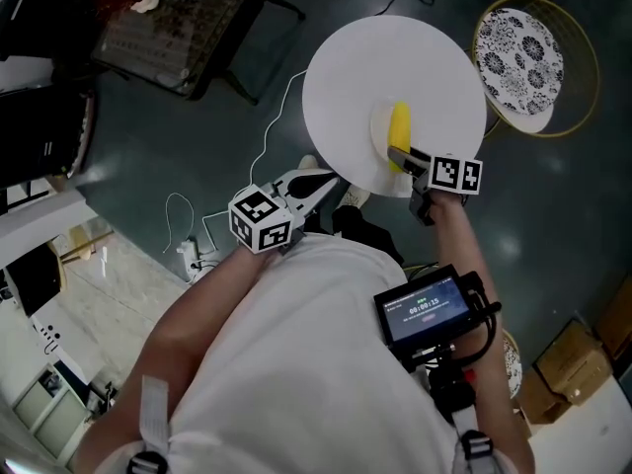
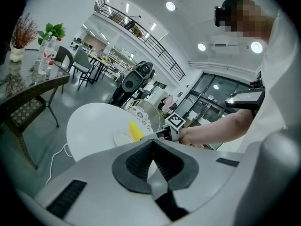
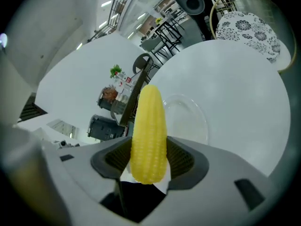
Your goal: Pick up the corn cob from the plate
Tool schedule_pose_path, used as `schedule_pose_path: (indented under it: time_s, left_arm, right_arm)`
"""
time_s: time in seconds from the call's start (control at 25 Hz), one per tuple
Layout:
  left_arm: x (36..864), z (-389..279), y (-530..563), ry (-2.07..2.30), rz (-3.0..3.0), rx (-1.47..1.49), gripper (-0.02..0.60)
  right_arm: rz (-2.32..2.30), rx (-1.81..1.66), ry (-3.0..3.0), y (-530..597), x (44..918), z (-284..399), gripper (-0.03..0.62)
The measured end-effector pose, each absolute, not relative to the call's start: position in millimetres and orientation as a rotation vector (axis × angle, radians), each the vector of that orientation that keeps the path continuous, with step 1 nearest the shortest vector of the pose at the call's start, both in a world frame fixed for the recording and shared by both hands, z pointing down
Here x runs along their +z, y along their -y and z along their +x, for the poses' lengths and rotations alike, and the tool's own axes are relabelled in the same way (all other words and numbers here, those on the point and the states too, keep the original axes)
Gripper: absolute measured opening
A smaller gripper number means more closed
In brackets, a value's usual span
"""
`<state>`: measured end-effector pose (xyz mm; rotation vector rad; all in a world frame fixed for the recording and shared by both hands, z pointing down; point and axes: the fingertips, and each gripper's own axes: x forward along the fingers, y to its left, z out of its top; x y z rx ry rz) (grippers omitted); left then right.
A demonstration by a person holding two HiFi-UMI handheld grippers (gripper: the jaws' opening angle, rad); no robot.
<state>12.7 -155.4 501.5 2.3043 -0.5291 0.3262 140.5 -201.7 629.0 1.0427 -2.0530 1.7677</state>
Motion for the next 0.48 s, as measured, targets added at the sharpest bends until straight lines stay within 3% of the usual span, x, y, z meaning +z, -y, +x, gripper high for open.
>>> schedule_pose_path:
  time_s: [0.2,0.48]
  left_arm:
    - [503.3,28.7,158.7,0.514,2.306,0.336,0.006]
    - [496.5,22.7,152.9,0.508,2.317,0.345,0.006]
  right_arm:
    - [1.161,1.880,2.119,217.3,618.4,173.0,0.225]
    - [1.331,1.681,1.976,211.1,628.9,227.3,0.225]
